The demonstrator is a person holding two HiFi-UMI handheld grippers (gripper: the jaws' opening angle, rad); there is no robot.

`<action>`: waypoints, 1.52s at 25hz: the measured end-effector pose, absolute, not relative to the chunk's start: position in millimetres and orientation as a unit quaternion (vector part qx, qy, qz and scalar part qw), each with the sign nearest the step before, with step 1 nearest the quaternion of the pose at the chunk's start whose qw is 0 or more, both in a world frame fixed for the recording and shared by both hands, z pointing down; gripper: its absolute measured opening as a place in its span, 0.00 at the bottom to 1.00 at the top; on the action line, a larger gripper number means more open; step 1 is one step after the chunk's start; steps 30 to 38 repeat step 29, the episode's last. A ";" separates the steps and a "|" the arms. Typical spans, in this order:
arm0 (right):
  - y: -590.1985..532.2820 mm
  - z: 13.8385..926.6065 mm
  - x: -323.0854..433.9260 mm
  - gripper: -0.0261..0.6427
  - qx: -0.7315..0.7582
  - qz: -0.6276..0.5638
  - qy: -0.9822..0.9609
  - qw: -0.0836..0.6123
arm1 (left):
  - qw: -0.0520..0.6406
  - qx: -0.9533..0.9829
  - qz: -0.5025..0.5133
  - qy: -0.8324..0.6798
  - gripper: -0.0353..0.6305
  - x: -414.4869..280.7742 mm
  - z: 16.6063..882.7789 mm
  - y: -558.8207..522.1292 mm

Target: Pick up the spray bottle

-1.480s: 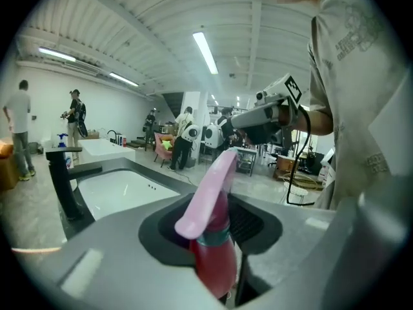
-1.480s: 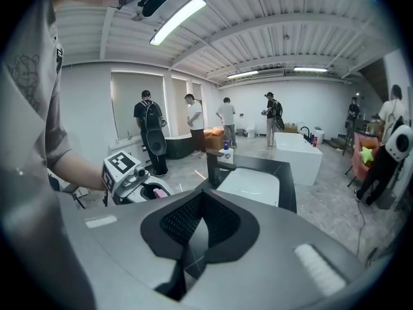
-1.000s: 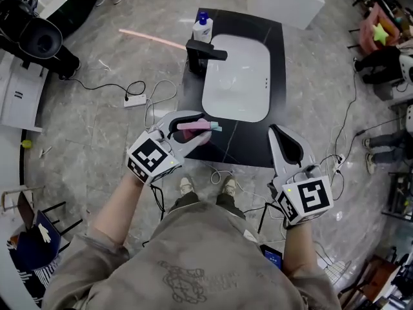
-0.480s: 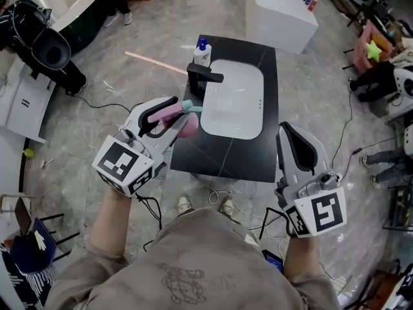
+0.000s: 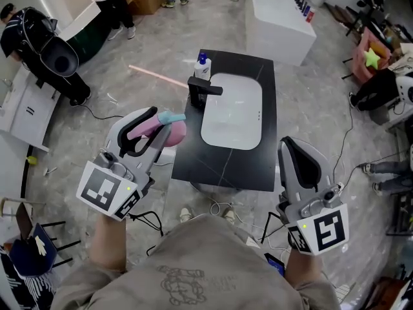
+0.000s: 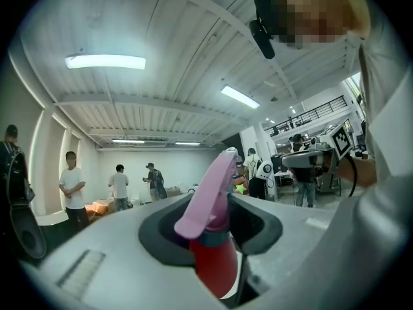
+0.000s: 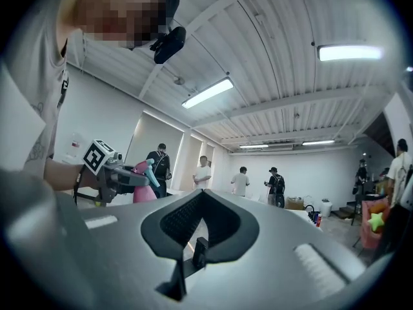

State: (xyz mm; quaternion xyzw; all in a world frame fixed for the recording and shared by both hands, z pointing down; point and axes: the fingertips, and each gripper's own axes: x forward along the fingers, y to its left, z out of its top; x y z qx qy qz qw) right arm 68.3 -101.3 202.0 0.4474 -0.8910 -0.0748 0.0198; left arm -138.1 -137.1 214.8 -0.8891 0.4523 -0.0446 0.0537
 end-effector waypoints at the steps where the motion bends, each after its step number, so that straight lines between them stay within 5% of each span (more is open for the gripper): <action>1: -99.6 203.1 68.5 0.08 0.445 -0.074 -0.892 0.022 | 0.053 -0.887 -0.045 0.456 0.26 -139.9 214.2 -134.3; 11: -91.5 239.7 60.1 0.08 0.417 -0.043 -0.906 0.063 | 0.063 -0.875 -0.076 0.474 0.26 -149.1 237.5 -115.6; 22: -97.3 288.1 51.6 0.08 0.402 0.000 -0.910 0.100 | -0.036 -0.867 -0.101 0.487 0.26 -153.9 303.9 -103.1; 38: -101.8 286.7 51.4 0.08 0.403 0.002 -0.909 0.106 | -0.035 -0.871 -0.096 0.481 0.26 -152.0 310.8 -107.5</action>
